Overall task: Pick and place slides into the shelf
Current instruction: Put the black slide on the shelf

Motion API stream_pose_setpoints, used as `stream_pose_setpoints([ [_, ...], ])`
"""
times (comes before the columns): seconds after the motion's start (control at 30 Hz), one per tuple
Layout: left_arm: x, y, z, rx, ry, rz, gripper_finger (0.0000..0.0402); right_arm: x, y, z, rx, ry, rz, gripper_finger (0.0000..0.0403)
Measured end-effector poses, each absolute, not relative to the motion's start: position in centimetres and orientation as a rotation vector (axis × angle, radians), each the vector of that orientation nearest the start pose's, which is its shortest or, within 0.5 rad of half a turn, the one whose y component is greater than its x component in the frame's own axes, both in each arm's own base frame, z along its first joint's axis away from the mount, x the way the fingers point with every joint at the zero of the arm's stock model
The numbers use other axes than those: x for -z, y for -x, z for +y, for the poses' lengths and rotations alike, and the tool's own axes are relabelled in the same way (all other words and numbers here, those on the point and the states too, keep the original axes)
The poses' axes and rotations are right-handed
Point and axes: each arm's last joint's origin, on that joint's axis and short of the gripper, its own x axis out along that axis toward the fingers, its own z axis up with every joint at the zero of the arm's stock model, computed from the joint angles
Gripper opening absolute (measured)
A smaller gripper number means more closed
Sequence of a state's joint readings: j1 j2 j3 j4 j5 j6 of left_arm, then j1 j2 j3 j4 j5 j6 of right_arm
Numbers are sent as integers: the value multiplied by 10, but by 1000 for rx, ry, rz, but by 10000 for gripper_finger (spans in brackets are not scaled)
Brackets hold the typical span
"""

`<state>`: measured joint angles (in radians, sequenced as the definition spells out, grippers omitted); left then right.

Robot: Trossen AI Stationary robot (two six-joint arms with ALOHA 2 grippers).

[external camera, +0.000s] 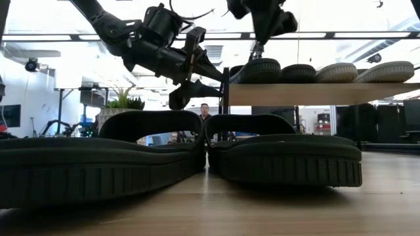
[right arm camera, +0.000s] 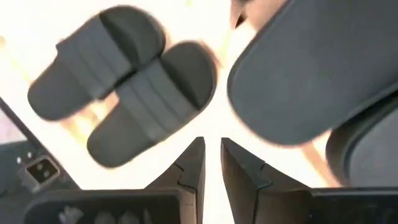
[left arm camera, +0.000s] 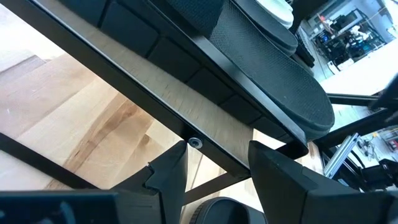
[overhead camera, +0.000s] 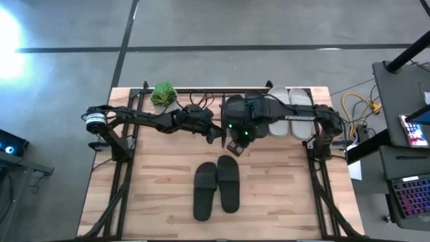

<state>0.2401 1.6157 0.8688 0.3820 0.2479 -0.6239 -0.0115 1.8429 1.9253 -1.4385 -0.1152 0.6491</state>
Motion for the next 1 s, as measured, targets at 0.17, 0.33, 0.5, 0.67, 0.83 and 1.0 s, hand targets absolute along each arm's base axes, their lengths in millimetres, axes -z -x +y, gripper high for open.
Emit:
stream_pose_setpoints([
  [0.17,-211,-334,74,-105,705,346,155,-338,-347,28,331,-590,1397,43],
  [0.33,-211,-334,74,-105,706,345,155,-323,-355,36,388,-509,1414,44],
  [0.5,-211,-334,74,-109,727,344,155,-313,-361,34,460,-440,1412,44],
  [0.67,-212,-333,74,-106,729,342,155,-299,-368,34,464,-389,1455,44],
  [0.83,-217,-332,74,-104,721,329,155,-291,-372,28,551,-292,1450,44],
  [1.0,-221,-330,74,-101,711,311,155,-293,-371,21,588,-263,1432,44],
])
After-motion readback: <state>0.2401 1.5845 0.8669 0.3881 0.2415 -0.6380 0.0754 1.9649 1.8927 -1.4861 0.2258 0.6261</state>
